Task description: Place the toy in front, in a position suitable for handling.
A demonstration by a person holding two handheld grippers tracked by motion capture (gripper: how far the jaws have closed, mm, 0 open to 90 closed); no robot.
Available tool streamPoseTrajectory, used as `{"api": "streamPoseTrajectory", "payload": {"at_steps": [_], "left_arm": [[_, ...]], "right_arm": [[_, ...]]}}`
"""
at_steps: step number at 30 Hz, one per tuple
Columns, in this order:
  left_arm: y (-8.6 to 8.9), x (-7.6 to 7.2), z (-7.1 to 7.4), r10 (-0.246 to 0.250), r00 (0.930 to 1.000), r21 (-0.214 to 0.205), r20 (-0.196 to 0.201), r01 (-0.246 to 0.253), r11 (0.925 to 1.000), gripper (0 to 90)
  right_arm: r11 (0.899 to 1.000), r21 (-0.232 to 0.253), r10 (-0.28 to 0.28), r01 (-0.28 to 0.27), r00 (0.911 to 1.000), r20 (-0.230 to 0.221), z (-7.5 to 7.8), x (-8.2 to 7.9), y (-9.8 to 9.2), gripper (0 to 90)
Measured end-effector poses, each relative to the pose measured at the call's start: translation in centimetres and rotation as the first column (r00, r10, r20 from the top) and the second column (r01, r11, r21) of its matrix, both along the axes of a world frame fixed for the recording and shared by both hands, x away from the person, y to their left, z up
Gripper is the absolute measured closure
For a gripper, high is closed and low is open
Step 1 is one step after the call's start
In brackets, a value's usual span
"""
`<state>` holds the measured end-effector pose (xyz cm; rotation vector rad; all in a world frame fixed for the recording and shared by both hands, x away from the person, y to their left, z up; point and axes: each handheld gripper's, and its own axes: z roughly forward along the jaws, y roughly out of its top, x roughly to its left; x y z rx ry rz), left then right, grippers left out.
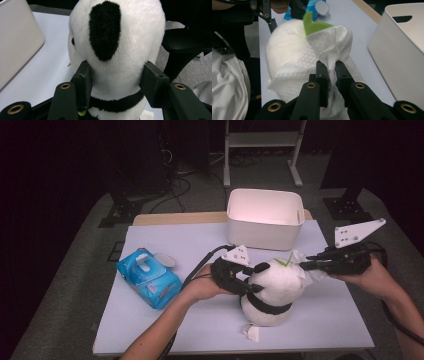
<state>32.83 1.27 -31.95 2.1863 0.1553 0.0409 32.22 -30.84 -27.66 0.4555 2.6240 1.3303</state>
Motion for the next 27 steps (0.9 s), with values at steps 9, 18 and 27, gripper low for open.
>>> {"api": "streamPoseTrajectory", "payload": {"at_steps": [9,18,27], "left_arm": [[0.2,0.2,0.4,0.025,0.9997,-0.014,0.009,-0.025,0.9996,48.9],[-1.5,0.0,1.6,0.023,0.9987,0.022,0.046,-0.024,0.9995,50.0],[-2.4,-0.2,1.5,-0.005,0.9981,0.037,0.061,0.003,0.9993,48.7]], "right_arm": [[0.999,-0.031,-0.017,0.017,0.9998,-0.010,-0.8,0.0,-0.1,82.9],[0.996,-0.048,0.074,-0.071,0.9959,0.053,2.4,-0.8,3.0,82.9],[0.987,-0.128,0.104,-0.096,0.9929,0.059,2.8,-0.3,5.1,82.8]]}}
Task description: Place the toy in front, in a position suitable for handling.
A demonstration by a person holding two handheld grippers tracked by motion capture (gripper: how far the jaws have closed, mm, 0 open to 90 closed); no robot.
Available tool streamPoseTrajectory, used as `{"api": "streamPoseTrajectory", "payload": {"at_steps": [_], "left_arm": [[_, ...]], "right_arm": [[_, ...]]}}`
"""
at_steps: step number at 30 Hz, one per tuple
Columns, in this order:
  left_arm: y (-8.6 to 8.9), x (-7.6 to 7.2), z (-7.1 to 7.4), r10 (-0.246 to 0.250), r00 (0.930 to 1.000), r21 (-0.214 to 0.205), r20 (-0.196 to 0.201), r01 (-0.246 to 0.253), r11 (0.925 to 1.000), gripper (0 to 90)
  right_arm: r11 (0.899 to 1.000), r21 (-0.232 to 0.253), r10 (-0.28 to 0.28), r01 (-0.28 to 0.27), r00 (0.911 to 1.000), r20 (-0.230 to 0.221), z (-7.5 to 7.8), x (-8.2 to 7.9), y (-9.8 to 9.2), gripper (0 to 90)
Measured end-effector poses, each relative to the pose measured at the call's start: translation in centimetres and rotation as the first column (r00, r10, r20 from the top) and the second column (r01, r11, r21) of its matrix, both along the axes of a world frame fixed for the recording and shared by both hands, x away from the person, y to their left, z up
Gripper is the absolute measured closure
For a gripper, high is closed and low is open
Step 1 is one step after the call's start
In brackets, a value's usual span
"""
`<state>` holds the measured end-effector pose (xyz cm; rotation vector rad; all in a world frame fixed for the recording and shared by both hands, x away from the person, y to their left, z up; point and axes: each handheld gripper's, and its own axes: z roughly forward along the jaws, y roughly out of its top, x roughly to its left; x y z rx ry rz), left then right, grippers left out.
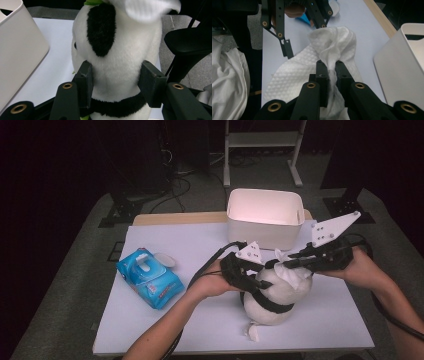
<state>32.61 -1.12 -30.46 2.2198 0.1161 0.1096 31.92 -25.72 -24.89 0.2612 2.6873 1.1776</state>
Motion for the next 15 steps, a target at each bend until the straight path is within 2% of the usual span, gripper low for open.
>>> {"api": "streamPoseTrajectory", "payload": {"at_steps": [2,4,8,10,15], "left_arm": [[0.0,0.1,-0.1,0.000,0.9999,-0.018,-0.013,0.000,0.9998,44.2],[0.0,0.1,-0.3,-0.004,1.0000,-0.018,-0.006,0.004,0.9998,42.2],[0.4,0.1,-1.3,0.006,0.9999,-0.003,-0.015,-0.006,1.0000,38.2],[0.9,0.3,-2.2,0.015,0.9996,0.009,-0.026,-0.015,0.9998,36.7],[1.4,0.6,-4.6,0.027,0.9959,0.026,-0.086,-0.025,0.9994,31.9]], "right_arm": [[1.000,0.007,-0.017,0.017,0.9998,-0.008,-0.3,0.0,-0.6,82.9],[1.000,-0.003,-0.029,0.029,0.9995,-0.013,-0.6,-0.1,-1.0,82.9],[0.999,0.012,-0.038,0.038,0.9989,-0.029,-1.2,-0.2,-2.2,82.8],[0.999,0.022,-0.048,0.049,0.9981,-0.038,-1.6,-0.3,-3.0,82.9],[0.995,0.043,-0.087,0.090,0.9937,-0.071,-2.4,-0.5,-5.1,82.9]]}}
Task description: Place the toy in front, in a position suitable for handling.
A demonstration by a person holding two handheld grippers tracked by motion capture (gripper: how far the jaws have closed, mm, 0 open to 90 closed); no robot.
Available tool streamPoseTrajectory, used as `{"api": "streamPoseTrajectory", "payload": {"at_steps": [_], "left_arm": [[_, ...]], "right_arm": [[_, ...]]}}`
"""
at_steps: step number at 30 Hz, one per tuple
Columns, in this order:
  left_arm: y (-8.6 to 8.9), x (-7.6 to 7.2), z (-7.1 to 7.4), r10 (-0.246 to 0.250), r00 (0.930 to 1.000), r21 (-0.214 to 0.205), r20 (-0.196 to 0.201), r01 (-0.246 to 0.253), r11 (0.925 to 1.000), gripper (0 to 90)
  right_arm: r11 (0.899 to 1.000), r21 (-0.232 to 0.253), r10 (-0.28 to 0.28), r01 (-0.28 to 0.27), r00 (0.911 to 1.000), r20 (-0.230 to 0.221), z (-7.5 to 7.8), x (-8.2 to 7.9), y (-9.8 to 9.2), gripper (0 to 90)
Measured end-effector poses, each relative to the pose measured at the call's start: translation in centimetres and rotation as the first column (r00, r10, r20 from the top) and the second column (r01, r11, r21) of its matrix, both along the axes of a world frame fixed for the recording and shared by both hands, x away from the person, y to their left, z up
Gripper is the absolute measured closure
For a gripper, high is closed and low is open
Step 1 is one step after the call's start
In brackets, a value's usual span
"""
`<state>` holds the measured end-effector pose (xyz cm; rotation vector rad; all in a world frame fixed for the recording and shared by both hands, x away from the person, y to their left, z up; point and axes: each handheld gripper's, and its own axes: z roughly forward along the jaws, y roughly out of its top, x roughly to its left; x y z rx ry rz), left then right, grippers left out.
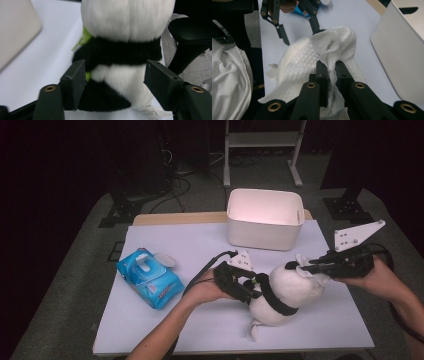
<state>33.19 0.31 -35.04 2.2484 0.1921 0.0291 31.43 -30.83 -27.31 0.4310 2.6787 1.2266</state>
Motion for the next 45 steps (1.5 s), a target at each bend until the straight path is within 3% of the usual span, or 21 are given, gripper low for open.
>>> {"api": "streamPoseTrajectory", "payload": {"at_steps": [6,12,20,24,28,33,36,38,41,45], "left_arm": [[-1.7,-0.4,-2.1,-0.040,0.9988,0.045,-0.028,0.041,0.9981,23.8],[-1.7,-0.8,-2.7,0.003,0.9999,0.009,0.014,-0.003,1.0000,48.2],[-0.9,-0.5,-1.0,0.033,0.9983,-0.017,0.049,-0.032,0.9993,56.3],[-0.4,-0.4,-0.8,0.036,0.9991,-0.051,0.022,-0.035,0.9981,61.7],[-0.5,-0.4,-0.9,0.022,0.9997,-0.037,0.014,-0.021,0.9991,56.7],[-1.0,-0.6,-1.8,-0.010,0.9999,-0.002,-0.010,0.010,1.0000,34.9],[-1.6,-0.7,-1.9,-0.005,1.0000,0.001,-0.003,0.005,1.0000,28.9],[-1.9,-0.8,-2.0,-0.009,0.9999,0.011,0.013,0.009,0.9999,30.4],[-2.1,-0.9,-2.0,-0.011,0.9992,0.030,0.039,0.010,0.9995,41.3],[-1.8,-1.0,-1.6,-0.021,0.9988,0.016,0.045,0.020,0.9997,50.5]], "right_arm": [[1.000,-0.012,-0.016,0.016,0.9997,-0.019,-0.4,-0.1,-0.8,83.1],[0.999,-0.030,-0.025,0.024,0.9995,-0.018,-0.6,-0.2,-0.8,83.2],[0.999,0.014,-0.038,0.038,0.9992,0.013,-0.1,0.0,-1.0,83.2],[0.999,0.030,-0.035,0.035,0.9994,-0.001,-0.5,0.3,-1.1,83.3],[1.000,0.011,-0.024,0.024,0.9997,-0.006,-0.6,0.2,-0.8,83.4],[0.999,-0.043,-0.018,0.018,0.9998,-0.012,-0.5,-0.1,-0.9,83.5],[0.998,-0.055,-0.026,0.025,0.9994,-0.023,-0.7,-0.1,-1.2,83.5],[0.998,-0.059,-0.027,0.025,0.9989,-0.039,-0.8,-0.1,-1.4,83.5],[0.998,-0.053,-0.021,0.018,0.9985,-0.051,-0.9,-0.1,-1.5,83.5],[0.999,-0.035,-0.020,0.018,0.9988,-0.044,-1.0,-0.2,-1.6,83.4]]}}
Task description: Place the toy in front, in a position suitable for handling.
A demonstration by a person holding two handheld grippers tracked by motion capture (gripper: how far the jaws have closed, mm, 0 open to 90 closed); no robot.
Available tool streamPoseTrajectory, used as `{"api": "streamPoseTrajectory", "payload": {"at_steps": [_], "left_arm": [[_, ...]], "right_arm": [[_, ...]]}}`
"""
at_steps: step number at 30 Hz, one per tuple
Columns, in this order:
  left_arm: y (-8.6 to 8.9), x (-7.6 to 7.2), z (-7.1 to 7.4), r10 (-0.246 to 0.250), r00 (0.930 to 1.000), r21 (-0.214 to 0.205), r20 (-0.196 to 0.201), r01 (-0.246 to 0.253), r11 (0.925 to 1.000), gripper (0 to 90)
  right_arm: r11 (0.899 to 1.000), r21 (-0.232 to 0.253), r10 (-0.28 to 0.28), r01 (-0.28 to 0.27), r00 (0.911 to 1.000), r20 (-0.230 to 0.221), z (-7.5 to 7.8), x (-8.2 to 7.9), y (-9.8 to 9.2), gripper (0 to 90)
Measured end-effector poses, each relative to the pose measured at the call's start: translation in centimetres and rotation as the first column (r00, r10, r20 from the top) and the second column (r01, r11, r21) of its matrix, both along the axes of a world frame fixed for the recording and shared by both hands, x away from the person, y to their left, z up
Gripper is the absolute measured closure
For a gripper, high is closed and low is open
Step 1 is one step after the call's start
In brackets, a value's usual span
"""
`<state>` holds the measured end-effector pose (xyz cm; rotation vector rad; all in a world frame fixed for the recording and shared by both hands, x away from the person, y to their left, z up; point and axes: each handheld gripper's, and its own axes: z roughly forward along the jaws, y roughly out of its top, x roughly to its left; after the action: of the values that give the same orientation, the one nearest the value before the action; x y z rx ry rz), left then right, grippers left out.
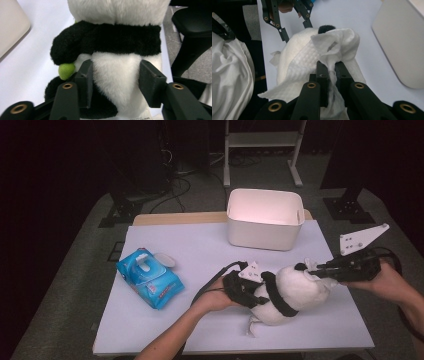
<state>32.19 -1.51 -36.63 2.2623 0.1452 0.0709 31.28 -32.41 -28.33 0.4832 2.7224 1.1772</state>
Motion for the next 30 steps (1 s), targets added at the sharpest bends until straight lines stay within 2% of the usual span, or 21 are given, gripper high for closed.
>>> {"api": "streamPoseTrajectory", "payload": {"at_steps": [2,4,9,11,14,17,20,25,26,27,29,30], "left_arm": [[0.3,0.2,0.2,0.004,0.9999,-0.024,-0.013,-0.004,0.9997,52.1],[0.4,0.4,0.4,0.001,0.9999,-0.026,-0.015,-0.001,0.9997,52.2],[0.5,0.6,1.0,-0.013,0.9995,-0.057,-0.029,0.011,0.9983,51.2],[0.1,0.4,0.8,-0.025,0.9994,-0.050,-0.026,0.024,0.9985,47.7],[-0.5,-0.1,0.3,-0.022,0.9996,-0.039,-0.017,0.022,0.9990,35.3],[-0.2,-0.1,0.2,-0.006,0.9999,-0.016,-0.010,0.006,0.9998,28.2],[0.3,0.2,-0.2,0.005,0.9998,0.014,-0.019,-0.005,0.9999,24.4],[-0.5,0.5,-1.2,-0.004,0.9996,0.006,-0.028,0.004,1.0000,19.7],[-0.7,0.6,-1.3,-0.009,0.9996,0.005,-0.025,0.009,0.9999,20.6],[-0.7,0.5,-1.3,-0.014,0.9998,0.007,-0.015,0.014,0.9999,25.0],[-0.8,0.1,-1.3,-0.020,0.9996,0.025,0.019,0.019,0.9995,41.9],[-0.8,-0.1,-1.0,-0.018,0.9987,0.038,0.047,0.016,0.9992,47.4]], "right_arm": [[1.000,0.018,0.000,0.000,0.9999,0.012,0.1,-0.1,0.0,83.4],[1.000,0.026,0.001,-0.001,0.9999,0.013,0.1,0.1,0.0,83.5],[1.000,0.005,0.016,-0.016,0.9999,0.002,0.3,0.1,0.3,83.5],[1.000,0.000,0.016,-0.016,0.9999,0.001,0.3,0.0,0.4,83.5],[1.000,0.000,0.015,-0.015,0.9999,0.005,0.2,-0.1,0.4,83.4],[1.000,-0.011,0.009,-0.009,0.9999,0.007,0.2,-0.2,0.2,83.5],[1.000,-0.023,-0.004,0.004,1.0000,0.003,0.1,-0.3,-0.4,83.5],[1.000,-0.005,-0.015,0.015,0.9998,-0.015,-0.4,-0.3,-0.8,83.4],[1.000,-0.006,-0.015,0.015,0.9998,-0.013,-0.5,-0.3,-0.8,83.4],[1.000,-0.009,-0.014,0.014,0.9998,-0.012,-0.5,-0.3,-0.8,83.4],[1.000,-0.004,-0.014,0.014,0.9998,-0.014,-0.6,-0.3,-0.7,83.4],[1.000,0.003,-0.011,0.011,0.9998,-0.014,-0.6,-0.3,-0.6,83.3]]}}
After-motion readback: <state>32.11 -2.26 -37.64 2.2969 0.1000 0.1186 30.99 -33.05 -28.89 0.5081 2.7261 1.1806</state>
